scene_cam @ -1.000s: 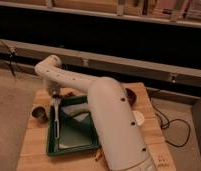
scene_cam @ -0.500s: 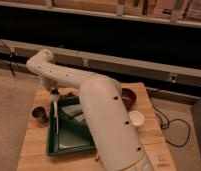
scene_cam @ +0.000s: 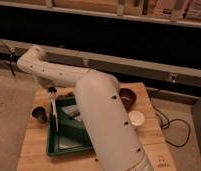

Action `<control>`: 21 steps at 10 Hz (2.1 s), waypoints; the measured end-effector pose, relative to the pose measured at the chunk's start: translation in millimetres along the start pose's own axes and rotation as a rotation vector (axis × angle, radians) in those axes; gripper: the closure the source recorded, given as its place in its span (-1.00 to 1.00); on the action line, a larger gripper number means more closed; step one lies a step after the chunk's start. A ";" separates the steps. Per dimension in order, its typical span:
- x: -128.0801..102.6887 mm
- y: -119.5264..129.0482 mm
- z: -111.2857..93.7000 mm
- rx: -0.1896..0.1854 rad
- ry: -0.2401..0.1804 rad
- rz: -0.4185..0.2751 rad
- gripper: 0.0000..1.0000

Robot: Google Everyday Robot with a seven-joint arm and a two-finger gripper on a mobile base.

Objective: Place brush in paper cup

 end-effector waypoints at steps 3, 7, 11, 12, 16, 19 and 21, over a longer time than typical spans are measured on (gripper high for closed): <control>-5.2 -1.2 -20.3 -0.017 0.035 -0.004 1.00; -24.9 2.2 -58.2 -0.050 0.096 0.013 1.00; -38.7 4.2 -92.0 -0.091 0.162 0.025 1.00; -40.3 2.8 -99.8 -0.098 0.179 0.025 1.00; -48.3 5.3 -119.4 -0.122 0.217 0.031 0.99; -63.5 15.3 -100.8 -0.081 0.195 0.090 0.52; -82.6 21.9 -70.8 -0.034 0.189 0.170 0.15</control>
